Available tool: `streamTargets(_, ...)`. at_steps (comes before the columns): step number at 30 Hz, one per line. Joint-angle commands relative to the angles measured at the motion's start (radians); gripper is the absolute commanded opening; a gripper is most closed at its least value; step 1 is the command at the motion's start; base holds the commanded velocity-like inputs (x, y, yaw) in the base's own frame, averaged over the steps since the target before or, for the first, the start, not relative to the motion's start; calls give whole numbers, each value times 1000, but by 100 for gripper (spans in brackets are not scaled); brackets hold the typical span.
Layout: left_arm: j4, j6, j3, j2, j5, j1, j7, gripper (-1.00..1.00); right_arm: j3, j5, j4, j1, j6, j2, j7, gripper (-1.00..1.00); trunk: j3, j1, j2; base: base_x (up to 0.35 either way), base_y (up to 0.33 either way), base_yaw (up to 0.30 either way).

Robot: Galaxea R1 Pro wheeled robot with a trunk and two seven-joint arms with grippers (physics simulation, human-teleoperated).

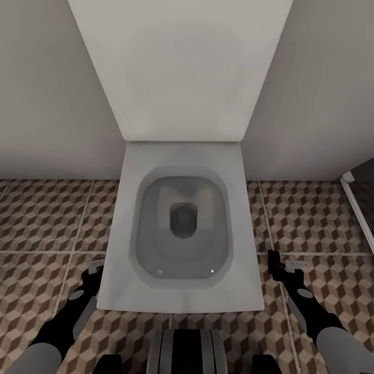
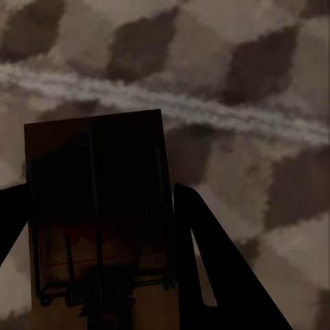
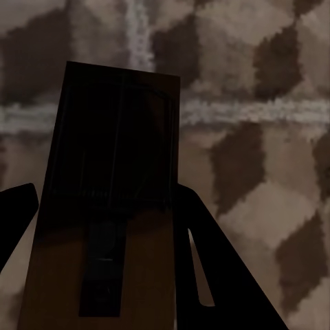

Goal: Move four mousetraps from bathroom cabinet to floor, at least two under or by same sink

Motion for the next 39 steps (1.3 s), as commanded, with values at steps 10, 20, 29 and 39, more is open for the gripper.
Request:
streamTargets(10,6,0,-2,2,3,-7,2,-100,-1,0,1,0,-3,0,-2,-100,0,0,0,0,0,0)
streamTargets(20,5,-7,1,4,3,-7,4,-100,0,0,1,0,-3,0,-2,-100,0,0,0,0,0,0)
streamTargets(29,5,-9,4,19,4,-7,5,-100,0,0,1,0,-3,0,-2,-100,0,0,0,0,0,0)
streamTargets(39,5,-10,4,33,5,-7,5,-100,0,0,1,0,-3,0,-2,-100,0,0,0,0,0,0)
